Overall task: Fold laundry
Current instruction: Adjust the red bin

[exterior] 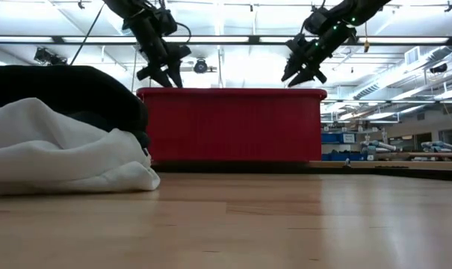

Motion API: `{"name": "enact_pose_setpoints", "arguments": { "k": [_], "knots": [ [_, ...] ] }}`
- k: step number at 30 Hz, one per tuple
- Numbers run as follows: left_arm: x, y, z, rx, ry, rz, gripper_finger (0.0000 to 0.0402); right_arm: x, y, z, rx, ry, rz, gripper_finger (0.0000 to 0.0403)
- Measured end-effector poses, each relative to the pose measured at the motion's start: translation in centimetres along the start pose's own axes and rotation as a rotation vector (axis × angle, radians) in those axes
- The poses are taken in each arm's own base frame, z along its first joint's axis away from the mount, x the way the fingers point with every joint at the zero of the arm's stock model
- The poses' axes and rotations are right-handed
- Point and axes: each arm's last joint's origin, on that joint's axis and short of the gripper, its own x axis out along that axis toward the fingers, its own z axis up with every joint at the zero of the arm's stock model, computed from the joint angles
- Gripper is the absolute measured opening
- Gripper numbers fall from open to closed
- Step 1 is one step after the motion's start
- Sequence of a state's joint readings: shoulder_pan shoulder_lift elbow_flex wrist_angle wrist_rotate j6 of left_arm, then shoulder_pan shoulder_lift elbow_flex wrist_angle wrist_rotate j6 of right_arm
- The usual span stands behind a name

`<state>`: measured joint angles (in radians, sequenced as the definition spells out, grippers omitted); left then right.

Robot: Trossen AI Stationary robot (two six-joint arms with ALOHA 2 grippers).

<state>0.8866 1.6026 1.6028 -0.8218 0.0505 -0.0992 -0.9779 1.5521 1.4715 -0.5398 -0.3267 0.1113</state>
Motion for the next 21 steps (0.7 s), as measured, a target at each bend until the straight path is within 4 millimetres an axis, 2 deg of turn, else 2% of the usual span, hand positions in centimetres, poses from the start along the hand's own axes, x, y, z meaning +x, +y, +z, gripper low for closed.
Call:
{"name": "enact_pose_setpoints", "arguments": {
  "k": [3, 9, 15, 17, 21],
  "knots": [
    [-1.1, -0.6, 0.0, 0.011, -0.034, 0.037, 0.0171, 0.6, -0.1, -0.9, 0.011, 0.042, 0.005, 0.0170],
    [-2.7, -0.6, 0.2, 0.009, -0.089, 0.083, 0.0171, 0.9, -0.2, -1.3, -0.016, 0.040, 0.010, 0.0168],
    [-1.6, -0.6, -1.2, -0.024, -0.022, 0.067, 0.0171, 1.4, -0.9, -2.4, 0.020, 0.072, 0.038, 0.0168],
    [-1.2, -1.0, -1.6, -0.045, -0.001, 0.059, 0.0171, 1.2, -0.7, -2.8, 0.031, 0.103, 0.077, 0.0168],
    [-1.8, -2.0, -2.2, -0.027, 0.020, 0.030, 0.0171, 1.2, 0.5, -4.2, 0.031, 0.240, 0.116, 0.0168]
  ]
}}
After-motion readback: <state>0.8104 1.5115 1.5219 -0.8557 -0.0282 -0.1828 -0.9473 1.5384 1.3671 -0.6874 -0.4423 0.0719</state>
